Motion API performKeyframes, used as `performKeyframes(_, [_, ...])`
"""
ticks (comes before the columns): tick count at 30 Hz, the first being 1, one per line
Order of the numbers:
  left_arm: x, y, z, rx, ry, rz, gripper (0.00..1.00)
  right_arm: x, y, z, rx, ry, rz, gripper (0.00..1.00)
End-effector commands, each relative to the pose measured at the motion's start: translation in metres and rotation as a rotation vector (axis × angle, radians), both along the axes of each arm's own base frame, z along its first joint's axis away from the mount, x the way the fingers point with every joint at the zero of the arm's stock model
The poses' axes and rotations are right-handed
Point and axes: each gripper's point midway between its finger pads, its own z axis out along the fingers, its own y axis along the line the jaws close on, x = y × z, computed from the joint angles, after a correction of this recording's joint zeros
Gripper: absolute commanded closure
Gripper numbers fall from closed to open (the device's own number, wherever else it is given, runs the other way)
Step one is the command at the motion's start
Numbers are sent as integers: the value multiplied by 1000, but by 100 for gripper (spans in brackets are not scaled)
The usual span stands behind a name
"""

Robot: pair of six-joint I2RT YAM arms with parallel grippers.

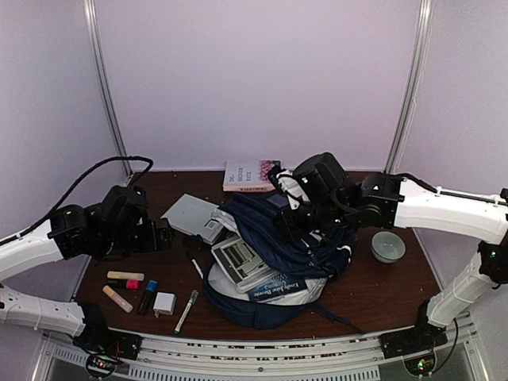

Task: Pack the student bag
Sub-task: Place the book in the largest pocket of the bag, then place the largest pocket of the student bag, then turn over the book at the center of the board.

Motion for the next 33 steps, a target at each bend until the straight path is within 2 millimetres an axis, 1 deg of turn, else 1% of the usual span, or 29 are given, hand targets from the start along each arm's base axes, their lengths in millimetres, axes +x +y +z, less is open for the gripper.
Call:
performKeyframes(1, [8, 25, -17, 13, 11, 40, 6, -12, 20, -16, -63, 26, 108, 100])
performKeyframes(2, [10, 25, -21, -13, 14, 36, 7, -16, 22, -23, -88, 54, 139, 100])
performKeyframes(3, [12, 26, -24, -46, 14, 34, 7, -23, 24, -32, -114, 89, 179, 97])
performKeyframes(4, [15, 25, -28, -84, 12, 25, 8, -29, 26, -37, -132, 118, 214, 90])
performKeyframes(5, [17, 20, -32, -126, 11, 5, 8, -33, 27, -42, -146, 139, 236, 81])
performKeyframes(7, [19, 15, -44, -182, 28, -20, 8, -33, 27, -48, -169, 150, 240, 71])
performKeyframes(8, [19, 14, -48, -189, 38, -19, 9, -30, 27, -48, -175, 145, 233, 66])
performKeyframes(11, [22, 18, -60, -176, 66, -1, 8, -18, 28, -42, -177, 129, 209, 46])
performKeyframes(13, [26, 18, -67, -194, 78, 2, 9, -7, 32, -31, -152, 112, 196, 41])
performKeyframes(15, [31, 17, -72, -230, 85, 3, 9, 5, 41, -20, -119, 98, 184, 39])
performKeyframes(17, [35, 16, -76, -243, 93, 11, 9, 18, 51, -12, -93, 85, 173, 38])
performKeyframes(20, [41, 19, -82, -246, 106, 38, 10, 39, 66, -8, -62, 65, 144, 38])
performKeyframes(22, [46, 19, -86, -264, 111, 45, 11, 57, 78, -13, -46, 62, 125, 38])
performKeyframes(23, [49, 18, -87, -274, 113, 49, 11, 67, 82, -9, -28, 50, 112, 38])
performKeyframes(24, [52, 18, -89, -280, 114, 53, 12, 78, 86, -14, -22, 51, 95, 39])
performKeyframes(30, [74, 15, -90, -292, 112, 73, 13, 149, 105, -28, 115, 71, -24, 45])
performKeyframes(33, [86, 14, -94, -313, 109, 93, 13, 173, 120, -52, 212, 143, -63, 48])
